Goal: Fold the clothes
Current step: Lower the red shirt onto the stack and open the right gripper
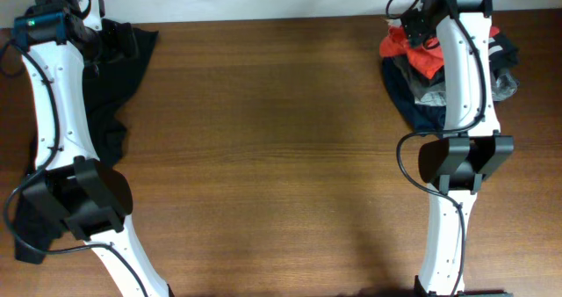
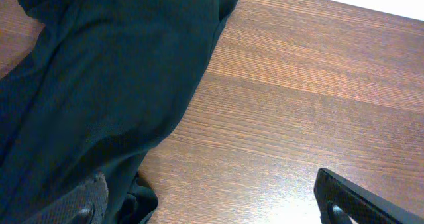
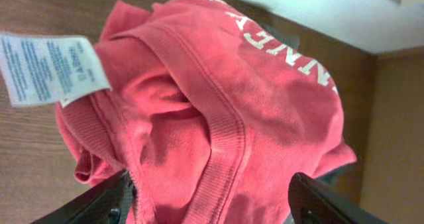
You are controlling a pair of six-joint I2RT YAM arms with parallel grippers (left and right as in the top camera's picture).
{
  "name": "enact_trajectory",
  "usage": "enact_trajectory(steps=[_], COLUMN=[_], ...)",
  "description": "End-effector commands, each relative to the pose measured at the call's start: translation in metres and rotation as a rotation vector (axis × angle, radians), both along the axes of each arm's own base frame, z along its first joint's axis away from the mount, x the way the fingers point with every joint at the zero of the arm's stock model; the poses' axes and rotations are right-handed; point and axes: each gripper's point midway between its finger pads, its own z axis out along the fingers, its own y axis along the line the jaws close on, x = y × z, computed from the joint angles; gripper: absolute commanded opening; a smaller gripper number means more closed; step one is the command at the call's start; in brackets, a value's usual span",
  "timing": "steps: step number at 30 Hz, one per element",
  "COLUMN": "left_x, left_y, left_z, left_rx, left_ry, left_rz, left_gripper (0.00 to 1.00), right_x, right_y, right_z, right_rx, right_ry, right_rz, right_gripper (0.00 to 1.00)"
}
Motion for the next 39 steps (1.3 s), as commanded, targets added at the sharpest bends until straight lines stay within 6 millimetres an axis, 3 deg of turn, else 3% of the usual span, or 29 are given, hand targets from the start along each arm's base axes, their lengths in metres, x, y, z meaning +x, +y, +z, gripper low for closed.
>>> enact_trajectory(steps=[1,6,7,11,15,19,27,34,39], left_x=[0.001,0.001,0.001,0.001,0.000,0.000,-0.001,-0.004,-0.006], left_y=[-0.003,-0.003,-0.003,-0.003,-0.004,-0.004,-0.007,-0.008,-0.008], left_z=[-0.001,-0.002,-0.002,-0.002,-0.002,-0.003,-0.004,-0.007,-0.008], left_rx=[-0.016,-0.016,-0.016,-0.016,-0.017,-0.017,-0.020,-0.023,-0.025], left_ry=[0.002,0.004,0.004,0.004,0.008,0.009,0.018,0.035,0.042], left_rz=[0.000,0.000,0.000,0.000,0.000,0.000,-0.006,-0.006,-0.006], left_gripper=[0.99,0.99,0.99,0.99,0.99,0.99,0.99,0.99,0.99], right_x=[-0.004,-0.002,-0.002,-0.005,-0.005,-0.004,-0.016,-0.016,-0.016], right_y=[-0.011,-0.012,-0.017,-0.026,-0.028,-0.057,-0.107,-0.104,-0.100], right_z=[0.001,0.019,0.033,0.052,0.050,0.045,0.035,0.028,0.000], right_rx=[0.033,0.077,0.132,0.382,0.672,0.850,0.962,0.993,1.024], right_ry=[-0.015,-0.083,-0.159,-0.273,-0.259,-0.266,-0.272,-0.245,-0.176], right_rz=[-0.073,-0.113,-0.213,-0.401,-0.436,-0.465,-0.517,-0.460,-0.481], right_gripper=[0.79,0.79,0.79,0.74,0.70,0.70,0.71,0.78,0.81])
